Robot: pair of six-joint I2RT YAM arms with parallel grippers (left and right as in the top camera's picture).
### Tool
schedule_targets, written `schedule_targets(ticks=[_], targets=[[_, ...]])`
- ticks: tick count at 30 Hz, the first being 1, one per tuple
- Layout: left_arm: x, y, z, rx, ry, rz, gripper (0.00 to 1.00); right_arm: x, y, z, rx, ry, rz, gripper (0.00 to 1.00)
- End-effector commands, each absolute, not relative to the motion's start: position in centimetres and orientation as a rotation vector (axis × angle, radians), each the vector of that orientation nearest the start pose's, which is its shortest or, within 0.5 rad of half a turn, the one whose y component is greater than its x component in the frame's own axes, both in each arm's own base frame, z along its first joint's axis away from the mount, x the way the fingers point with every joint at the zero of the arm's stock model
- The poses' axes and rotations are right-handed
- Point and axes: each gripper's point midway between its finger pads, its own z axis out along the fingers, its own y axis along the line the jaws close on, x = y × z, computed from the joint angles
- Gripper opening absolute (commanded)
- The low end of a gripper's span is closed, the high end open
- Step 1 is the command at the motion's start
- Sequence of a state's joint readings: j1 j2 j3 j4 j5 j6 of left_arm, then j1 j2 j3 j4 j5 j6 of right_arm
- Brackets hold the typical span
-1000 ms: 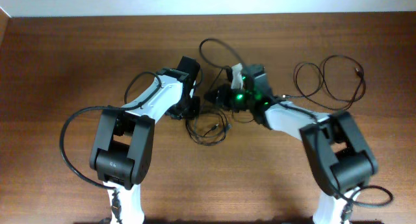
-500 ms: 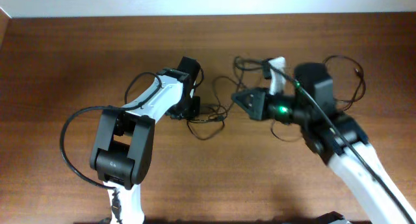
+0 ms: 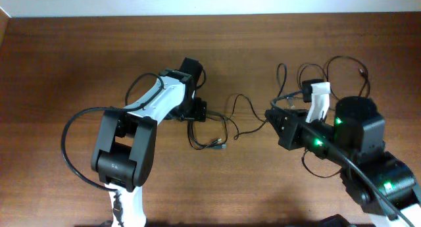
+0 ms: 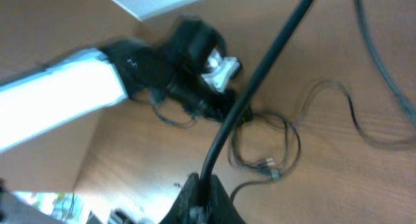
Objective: Untangle cables
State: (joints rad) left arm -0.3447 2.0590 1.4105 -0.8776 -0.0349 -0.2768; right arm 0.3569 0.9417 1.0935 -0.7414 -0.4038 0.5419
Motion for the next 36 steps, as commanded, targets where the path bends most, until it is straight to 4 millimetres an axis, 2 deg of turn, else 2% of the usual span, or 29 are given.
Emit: schedule_targets(ticks=[1,5,9,13,15,18,21,23,25,26,28,29,30,32,34,36], targets=[[36.2,-11.9,-0.6,0.095,3.105,0.061,0.94,25.5,16.4,25.6,0.009,2.438,0.868,0.04],[36.2,-11.9,-0.6,0.095,3.106,0.057,0.96,25.6,16.5,19.4,0.087,2.713,0.797,0.04],[36.2,-11.9,-0.6,0.095,3.106,0.057,0.96,25.6,16.5,14.4,0.154,2.919,0.722,0.04],[36.2,-11.9,-0.6,0.095,3.106,0.057,0.95,25.0,16.4,7.6,0.235,3.177,0.601,0.04],[36.2,-11.9,-0.6,0.095,3.106,0.057,0.99,24.5,16.7,4.4,0.251,3.282,0.545,0.04],[36.2,-11.9,-0.6,0.095,3.105,0.057,0.99,23.9,17.0,0.8,0.255,3.376,0.488,0.04],[36.4,-12.0,-0.6,0.095,3.098,0.054,0.99,23.9,17.2,-3.9,0.265,3.438,0.429,0.04],[36.6,-12.0,-0.6,0.095,3.090,0.056,0.99,23.8,17.0,-5.2,0.266,3.454,0.396,0.04],[36.8,-12.0,-0.6,0.110,3.081,0.051,0.99,23.7,17.0,-5.3,0.268,3.461,0.395,0.04],[37.3,-12.2,0.0,0.192,3.061,0.046,0.99,23.7,17.0,-5.3,0.268,3.461,0.396,0.04],[38.5,-12.6,2.7,0.257,3.016,0.031,0.99,23.8,17.1,-5.2,0.264,3.454,0.402,0.04],[39.3,-13.1,5.0,0.252,2.977,0.001,0.99,24.0,17.1,-5.1,0.244,3.446,0.412,0.04],[39.9,-14.3,7.3,0.269,2.937,-0.092,0.94,24.0,17.6,-4.8,0.187,3.439,0.473,0.04],[39.7,-16.0,8.7,0.373,2.900,-0.234,0.86,23.8,18.3,-4.4,0.131,3.441,0.559,0.09],[39.1,-17.2,8.5,0.422,2.910,-0.341,0.72,23.5,19.2,-3.8,0.030,3.432,0.682,0.13],[38.5,-17.8,8.0,0.462,2.920,-0.398,0.76,23.6,20.1,-2.7,-0.046,3.394,0.823,0.15]])
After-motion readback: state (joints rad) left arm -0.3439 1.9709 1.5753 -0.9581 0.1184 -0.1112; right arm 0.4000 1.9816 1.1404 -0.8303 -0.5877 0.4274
